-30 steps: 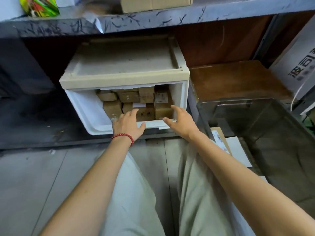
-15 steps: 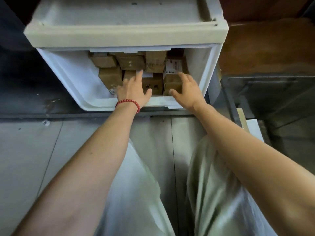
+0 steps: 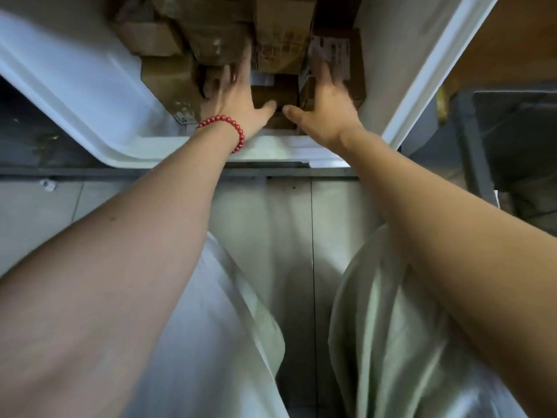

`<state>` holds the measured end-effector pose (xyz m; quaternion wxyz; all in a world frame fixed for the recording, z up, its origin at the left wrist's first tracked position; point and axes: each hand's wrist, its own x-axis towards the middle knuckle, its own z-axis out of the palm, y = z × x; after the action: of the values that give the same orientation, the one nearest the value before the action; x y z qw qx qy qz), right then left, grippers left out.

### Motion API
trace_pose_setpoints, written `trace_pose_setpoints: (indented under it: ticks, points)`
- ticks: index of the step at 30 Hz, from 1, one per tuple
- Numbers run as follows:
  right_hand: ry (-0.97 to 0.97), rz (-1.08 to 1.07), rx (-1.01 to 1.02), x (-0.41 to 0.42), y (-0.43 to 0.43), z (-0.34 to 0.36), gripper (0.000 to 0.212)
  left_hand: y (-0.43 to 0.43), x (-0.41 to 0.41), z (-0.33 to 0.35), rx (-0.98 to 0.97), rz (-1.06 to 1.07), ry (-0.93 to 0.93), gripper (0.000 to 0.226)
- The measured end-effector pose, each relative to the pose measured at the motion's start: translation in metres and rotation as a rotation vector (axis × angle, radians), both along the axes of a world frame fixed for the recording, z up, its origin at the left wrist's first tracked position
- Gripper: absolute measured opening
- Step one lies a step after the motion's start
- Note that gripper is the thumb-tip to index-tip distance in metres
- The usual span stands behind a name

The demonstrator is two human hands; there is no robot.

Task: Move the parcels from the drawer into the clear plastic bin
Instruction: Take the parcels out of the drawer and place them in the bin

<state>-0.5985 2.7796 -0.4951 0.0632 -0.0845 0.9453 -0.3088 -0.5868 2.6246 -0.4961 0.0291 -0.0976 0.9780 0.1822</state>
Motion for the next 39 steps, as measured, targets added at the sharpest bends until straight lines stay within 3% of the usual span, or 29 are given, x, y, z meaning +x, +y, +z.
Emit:
trace_pose_setpoints:
  ticks: [8, 14, 24, 31, 35, 39]
  points:
    - [-0.085, 0.016, -0.081, -0.011, 0.0, 0.004, 0.092, -0.001, -0.007, -0.004, 0.268, 0.017, 0.083, 0.076]
    - [-0.142, 0.028, -0.148, -0.006, 0.003, 0.011, 0.085, 0.007, -0.007, 0.004, 0.535, 0.054, 0.028, 0.072]
    - [-0.208, 0.023, -0.367, 0.012, 0.008, 0.017, 0.067, 0.004, 0.008, 0.016, 0.653, 0.066, 0.04, 0.051]
    - [-0.243, -0.031, -0.496, 0.028, 0.007, 0.024, 0.073, 0.005, 0.026, 0.028, 0.674, 0.101, 0.059, 0.08]
    - [-0.24, -0.044, -0.588, 0.037, 0.006, 0.027, 0.084, 0.003, 0.034, 0.031, 0.693, 0.132, 0.092, 0.085]
    - [-0.241, -0.014, -0.553, 0.038, 0.01, 0.032, 0.092, 0.002, 0.038, 0.035, 0.626, 0.124, 0.079, 0.097]
